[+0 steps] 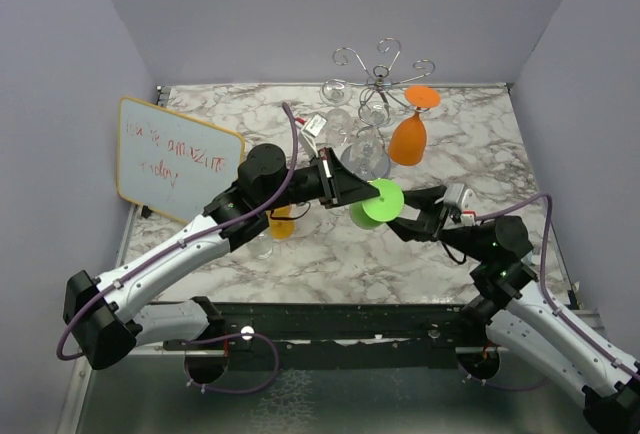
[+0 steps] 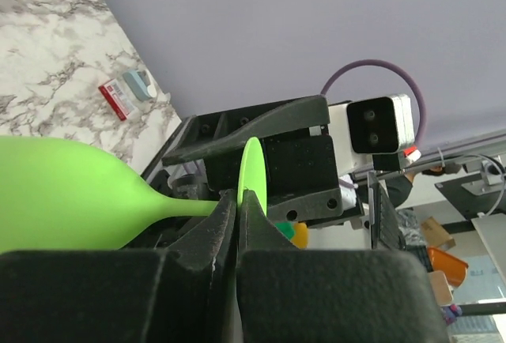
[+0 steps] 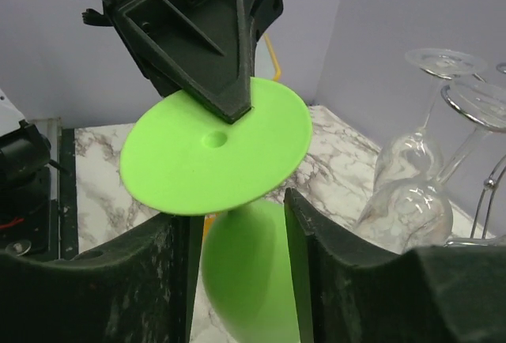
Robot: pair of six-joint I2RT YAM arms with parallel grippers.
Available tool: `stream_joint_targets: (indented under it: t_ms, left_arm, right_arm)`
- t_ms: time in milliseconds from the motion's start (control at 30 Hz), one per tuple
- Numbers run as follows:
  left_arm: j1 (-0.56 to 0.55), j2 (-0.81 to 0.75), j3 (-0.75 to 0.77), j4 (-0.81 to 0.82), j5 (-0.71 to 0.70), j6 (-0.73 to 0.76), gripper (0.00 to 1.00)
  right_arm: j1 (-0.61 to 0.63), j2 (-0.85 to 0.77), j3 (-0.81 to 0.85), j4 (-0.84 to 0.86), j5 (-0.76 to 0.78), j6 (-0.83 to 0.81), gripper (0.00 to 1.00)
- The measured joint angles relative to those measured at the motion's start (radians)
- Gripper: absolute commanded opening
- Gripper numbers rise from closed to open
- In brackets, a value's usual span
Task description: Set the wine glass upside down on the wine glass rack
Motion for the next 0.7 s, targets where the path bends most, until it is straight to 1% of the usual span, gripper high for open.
stream_joint_targets:
  t_ms: [100,200,267,367,500,700]
  left_arm:
    - [0.019,-0.019,0.000,-0.039,-0.015,0.011,0.00]
    - [0.055,-0.061,0.010,-0.130,-0.065,0.052,0.00]
    - [0.079,-0.077,0.044,-0.210,-0.104,0.090,0.00]
    - [0.137,-0.085,0.154,-0.344,-0.193,0.169,0.00]
    - [0.224,-0.084,0.314,-0.463,-0.305,0.264,0.00]
    - [0.344,-0.015,0.484,-0.542,-0.388,0.358,0.00]
  right_arm:
    - [0.000,-0.013,0.000,-0.015,0.018,0.033,0.63]
    - [0.000,-0.037,-0.001,-0.042,0.032,0.065,0.64]
    - [0.000,-0.061,-0.004,-0.059,0.047,0.089,0.65]
    - [0.000,-0.104,-0.005,-0.093,0.079,0.130,0.65]
    - [0.000,-0.149,-0.003,-0.150,0.139,0.196,0.64]
    - [0.000,-0.155,0.061,-0.294,0.227,0.313,0.65]
